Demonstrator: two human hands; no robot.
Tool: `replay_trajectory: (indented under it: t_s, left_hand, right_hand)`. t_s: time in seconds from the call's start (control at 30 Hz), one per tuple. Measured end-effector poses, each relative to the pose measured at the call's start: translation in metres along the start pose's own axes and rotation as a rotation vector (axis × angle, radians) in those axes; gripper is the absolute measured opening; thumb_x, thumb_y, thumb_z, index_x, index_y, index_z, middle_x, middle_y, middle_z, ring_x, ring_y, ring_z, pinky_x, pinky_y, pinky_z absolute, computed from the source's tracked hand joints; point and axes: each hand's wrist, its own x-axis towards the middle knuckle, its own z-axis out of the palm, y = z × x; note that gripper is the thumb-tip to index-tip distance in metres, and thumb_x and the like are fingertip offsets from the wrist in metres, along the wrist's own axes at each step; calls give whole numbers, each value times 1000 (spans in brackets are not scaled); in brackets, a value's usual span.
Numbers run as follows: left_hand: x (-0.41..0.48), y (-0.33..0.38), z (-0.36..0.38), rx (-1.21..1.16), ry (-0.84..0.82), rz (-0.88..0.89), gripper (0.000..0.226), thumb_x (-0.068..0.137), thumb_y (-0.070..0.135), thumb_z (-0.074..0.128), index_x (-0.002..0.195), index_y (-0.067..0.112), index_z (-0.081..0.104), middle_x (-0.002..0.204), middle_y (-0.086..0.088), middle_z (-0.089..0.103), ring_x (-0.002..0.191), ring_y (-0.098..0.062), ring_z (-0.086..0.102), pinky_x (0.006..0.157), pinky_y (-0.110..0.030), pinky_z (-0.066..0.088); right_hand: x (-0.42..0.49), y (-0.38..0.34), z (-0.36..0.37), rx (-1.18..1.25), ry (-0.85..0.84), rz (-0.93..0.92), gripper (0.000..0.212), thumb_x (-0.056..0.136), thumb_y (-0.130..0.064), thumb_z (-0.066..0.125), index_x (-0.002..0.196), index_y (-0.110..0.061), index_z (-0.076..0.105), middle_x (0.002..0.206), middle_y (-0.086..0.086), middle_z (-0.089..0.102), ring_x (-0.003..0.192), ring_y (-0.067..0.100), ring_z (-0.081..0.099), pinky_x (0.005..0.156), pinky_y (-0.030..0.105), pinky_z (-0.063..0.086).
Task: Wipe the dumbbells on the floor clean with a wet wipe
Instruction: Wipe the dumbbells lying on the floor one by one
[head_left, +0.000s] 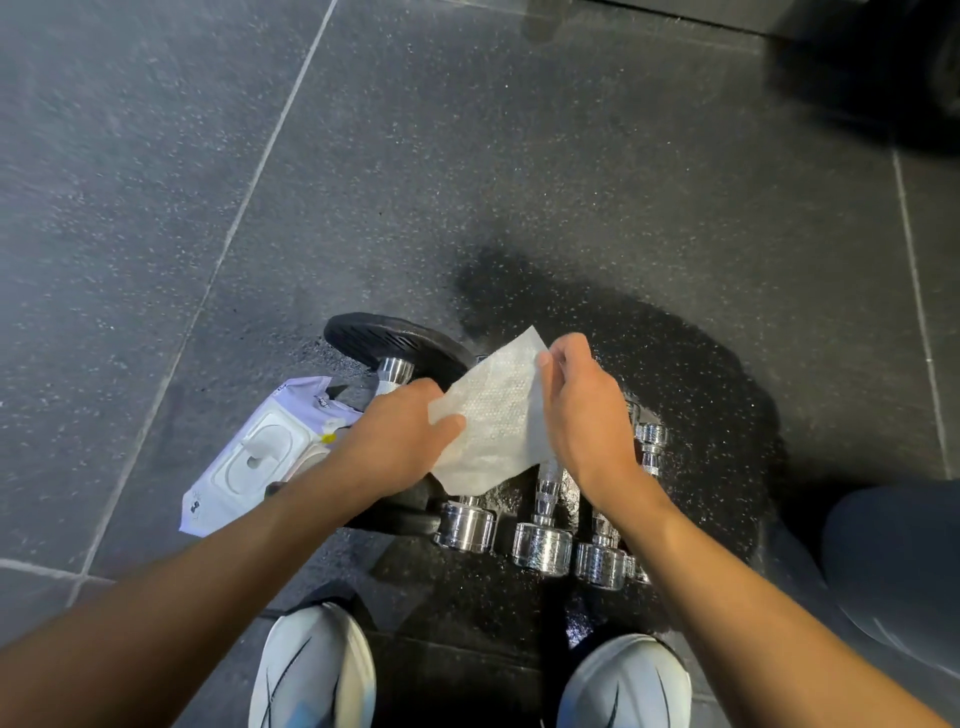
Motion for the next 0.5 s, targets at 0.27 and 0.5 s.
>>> replay_trajectory:
  t_s: [0.27, 0.5]
  left_hand:
    - [-17, 7, 8, 261, 173, 133, 41, 97, 33, 63, 126, 12, 44, 127, -11, 49, 108, -31, 61, 84, -38, 48]
    - [-20, 11, 10, 376, 144, 130, 25, 99, 20, 58, 118, 13, 44, 126, -8, 43, 94, -25, 61, 68, -30, 35]
  right_hand:
    - [-16, -12, 20, -168, 37, -297, 33, 106, -18, 43, 134, -4, 52, 131, 11, 51, 118, 25, 47, 100, 37, 48]
    - [-13, -11, 54, -584, -187, -342, 74, 93, -30, 67, 141, 20, 40, 141, 36, 48, 135, 50, 45, 116, 55, 37]
